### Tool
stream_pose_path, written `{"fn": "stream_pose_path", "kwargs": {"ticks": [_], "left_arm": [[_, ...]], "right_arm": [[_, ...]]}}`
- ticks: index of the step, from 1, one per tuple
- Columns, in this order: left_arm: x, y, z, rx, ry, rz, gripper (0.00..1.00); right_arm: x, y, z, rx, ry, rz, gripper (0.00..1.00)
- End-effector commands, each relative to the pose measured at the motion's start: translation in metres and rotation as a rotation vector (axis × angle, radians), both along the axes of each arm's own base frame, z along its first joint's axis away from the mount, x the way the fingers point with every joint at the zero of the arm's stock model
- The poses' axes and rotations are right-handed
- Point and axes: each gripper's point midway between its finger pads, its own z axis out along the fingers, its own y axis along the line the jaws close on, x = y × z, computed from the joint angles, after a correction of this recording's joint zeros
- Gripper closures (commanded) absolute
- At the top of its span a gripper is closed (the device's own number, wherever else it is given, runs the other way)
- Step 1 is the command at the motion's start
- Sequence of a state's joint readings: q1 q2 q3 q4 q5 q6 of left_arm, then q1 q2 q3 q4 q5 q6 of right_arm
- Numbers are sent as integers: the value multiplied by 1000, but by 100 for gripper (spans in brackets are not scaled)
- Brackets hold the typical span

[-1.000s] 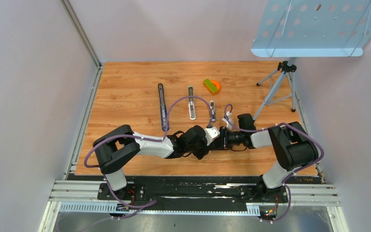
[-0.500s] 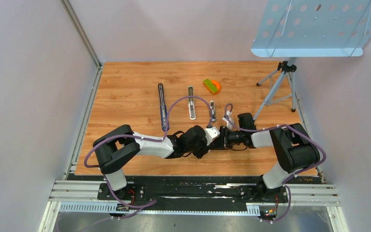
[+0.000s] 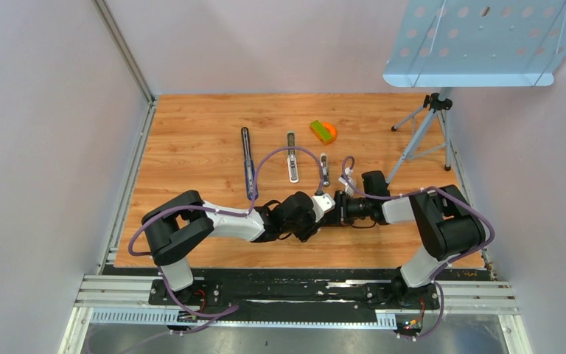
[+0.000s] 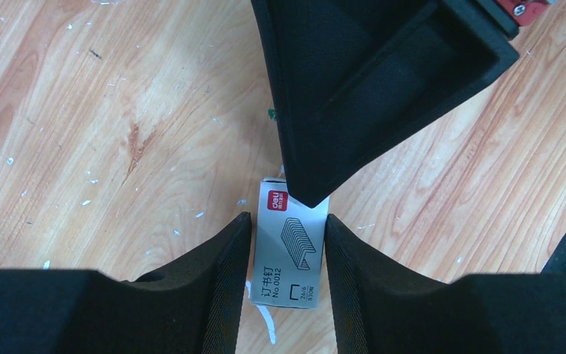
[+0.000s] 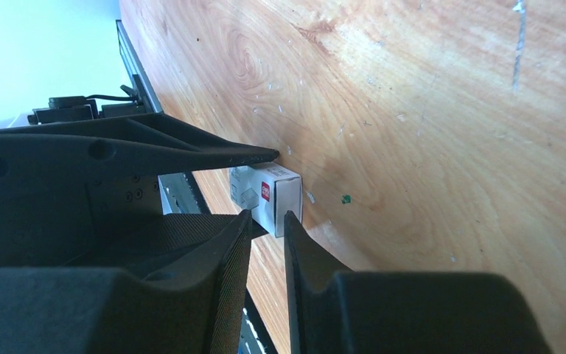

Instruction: Load the staples into the stapler

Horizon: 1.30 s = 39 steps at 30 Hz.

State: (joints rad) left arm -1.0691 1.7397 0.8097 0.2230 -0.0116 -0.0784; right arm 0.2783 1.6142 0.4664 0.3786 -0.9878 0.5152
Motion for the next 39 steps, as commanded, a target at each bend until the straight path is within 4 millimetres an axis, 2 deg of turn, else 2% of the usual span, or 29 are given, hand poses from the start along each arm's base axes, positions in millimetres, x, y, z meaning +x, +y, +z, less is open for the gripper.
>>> {"fn": "stream_pose_path", "kwargs": {"ticks": [1,11,19,28,31,34,39], "left_arm": [[-10,11,-13,42,28,-10,57],[-10,11,-15,39,25,-8,60],[-9,10,-16,33,22,-10,61],[-10,11,-15,30,20,-11,61],[-10,12,-15,27,20,-9,61],[-11,14,-10,23,15,-7,57],[-13,26,0,21,2,16,44]], "right_arm": [[1,6,3,38,-8,19,74],[-3,13,2,86,8,43,78],[-14,17,-4,98,45,77,79],[-12,18,-2,106,40,75,82],[-12,18,-2,105,40,73,85],[-13,17,-3,100,35,67,92],[-11,17,-1,101,25,65,99]]}}
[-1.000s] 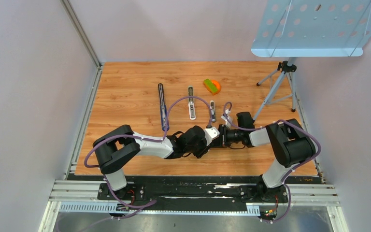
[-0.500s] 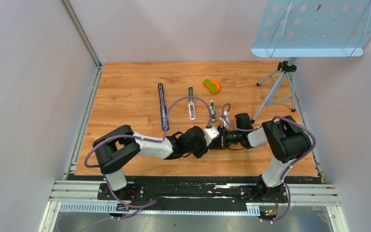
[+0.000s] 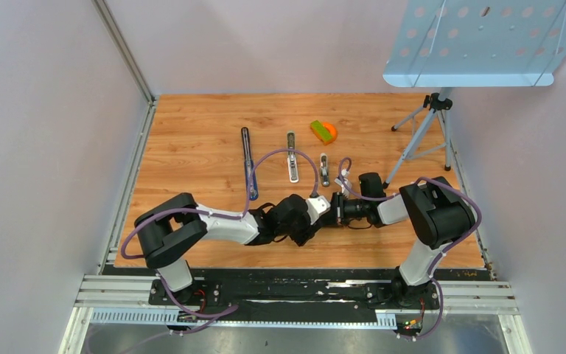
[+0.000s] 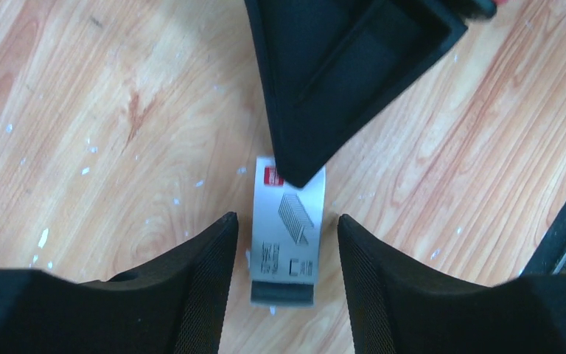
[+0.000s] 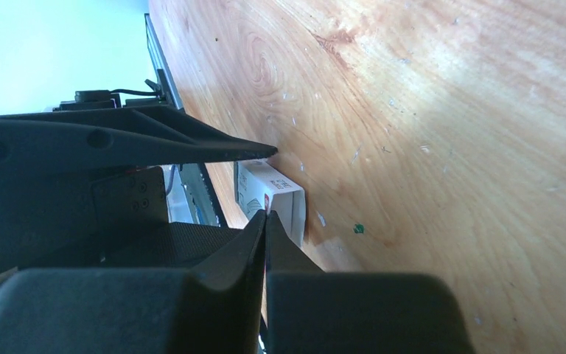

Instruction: Load the staples into the stapler

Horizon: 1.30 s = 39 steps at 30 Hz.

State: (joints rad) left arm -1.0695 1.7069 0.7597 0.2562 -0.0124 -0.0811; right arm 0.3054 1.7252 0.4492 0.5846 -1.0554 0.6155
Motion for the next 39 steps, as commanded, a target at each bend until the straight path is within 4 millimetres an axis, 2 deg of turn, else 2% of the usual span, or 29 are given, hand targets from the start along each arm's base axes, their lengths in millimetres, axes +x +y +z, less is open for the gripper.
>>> {"fn": "stream_pose_path", "kwargs": {"ticks": [1,5,11,27,39], "left_arm": [[-10,22,2,33,6,20,43],[-13,32,13,20,-6,35,39],[-17,48,3,57,-5,47,38],[-18,37,-7,49,22,29,41],[-19,37,-9,52,30,25,56]], "right_arm": [[-7,4,3,22,-10,33,99],[-5,4,5,29,-16,36,100],[-4,4,6,30,-16,35,100],[-8,3,7,26,-25,31,99],[-9,2,9,27,-28,32,99]]}}
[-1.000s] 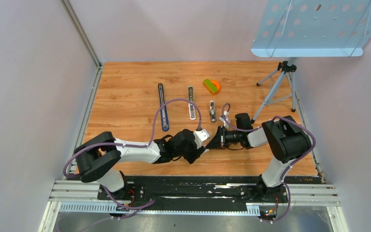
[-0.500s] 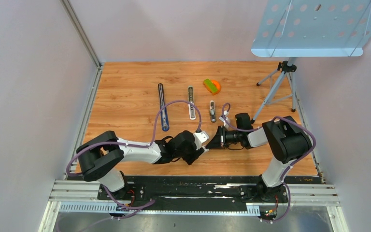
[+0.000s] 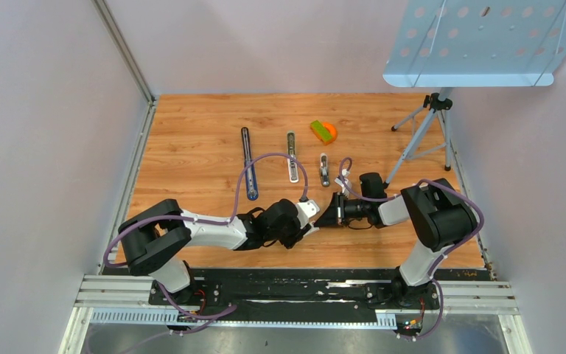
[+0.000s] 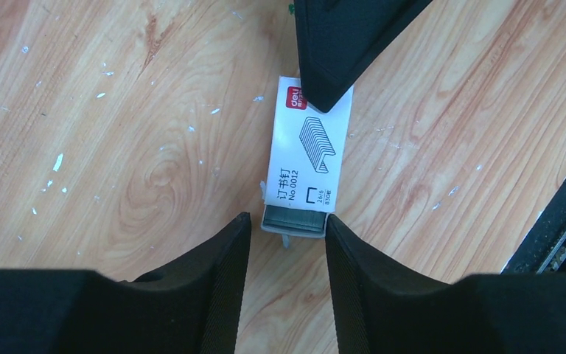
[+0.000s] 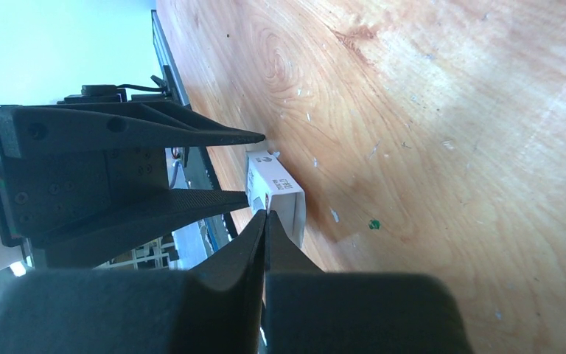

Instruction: Load the staples into the stapler

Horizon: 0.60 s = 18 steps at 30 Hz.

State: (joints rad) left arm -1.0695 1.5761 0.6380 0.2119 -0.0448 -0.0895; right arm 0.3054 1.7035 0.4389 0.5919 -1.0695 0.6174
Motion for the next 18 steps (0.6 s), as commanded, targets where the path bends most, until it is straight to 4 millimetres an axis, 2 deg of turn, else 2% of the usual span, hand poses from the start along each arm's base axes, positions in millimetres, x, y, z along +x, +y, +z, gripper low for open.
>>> {"fn": "stream_pose_path", "kwargs": {"ticks": [1,5,12,18], "left_arm": [[-5,0,-7,16,27,-5,58],[-8,1,-9,29,40,-14,63],[-9,5,-9,38,41,-7,65],[-8,10,-12,53,36,6,66]], "right_arm": [[-7,2,3,11,-15,23,99],[-5,1,4,14,-17,18,99],[-2,-4,7,22,-20,2,100],[1,-20,7,20,-2,-49,100]]}}
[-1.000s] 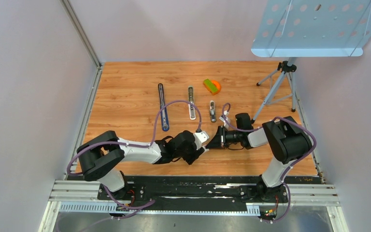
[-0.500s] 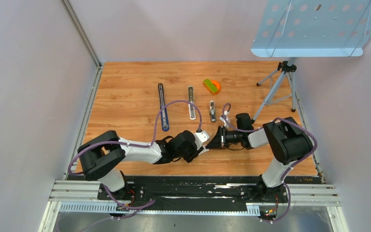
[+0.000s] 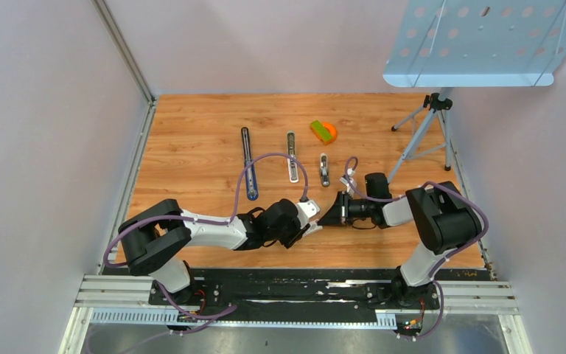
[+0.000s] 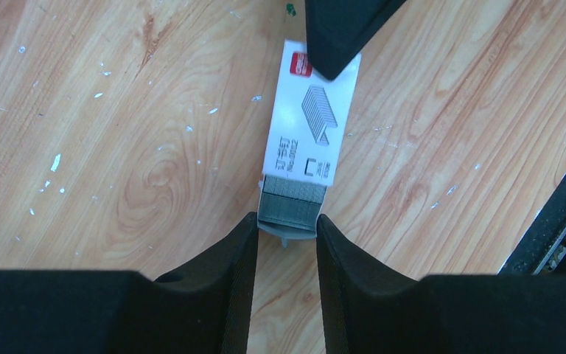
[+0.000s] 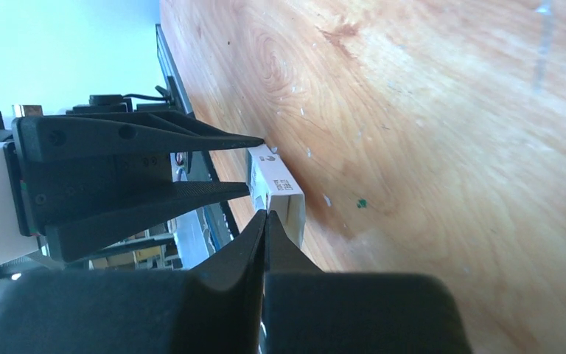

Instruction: Load the staples into the stapler

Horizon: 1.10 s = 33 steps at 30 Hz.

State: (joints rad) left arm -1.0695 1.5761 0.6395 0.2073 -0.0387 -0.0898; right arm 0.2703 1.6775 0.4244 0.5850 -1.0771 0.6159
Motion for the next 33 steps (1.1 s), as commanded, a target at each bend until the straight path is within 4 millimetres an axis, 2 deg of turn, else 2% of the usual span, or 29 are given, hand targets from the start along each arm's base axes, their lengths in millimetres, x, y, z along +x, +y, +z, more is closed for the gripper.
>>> {"fn": "stream_pose_path", "kwargs": {"ticks": [1,10,18,22,24,27,33], "left_arm": [[-6,10,-12,54,30,12,66],[-4,17,-11,71,13,32,66],[-2,11,-2,35,7,36,63],[-2,3,3,-6,16,38,58],[1,2,7,-8,12,53,54],[9,3,15,-4,-16,95,52],[34,18,51,-42,-68,240,42]], "right_arm": [[-1,-16,4,10,5,-35,100],[11,-58,8,-57,27,-232,100],[21,-132,7,-248,38,-551,99],[18,-155,5,-266,68,-658,98],[18,-161,6,-265,79,-687,95],[16,-168,2,-298,113,-721,85],[11,-183,3,-400,158,-791,71]]}}
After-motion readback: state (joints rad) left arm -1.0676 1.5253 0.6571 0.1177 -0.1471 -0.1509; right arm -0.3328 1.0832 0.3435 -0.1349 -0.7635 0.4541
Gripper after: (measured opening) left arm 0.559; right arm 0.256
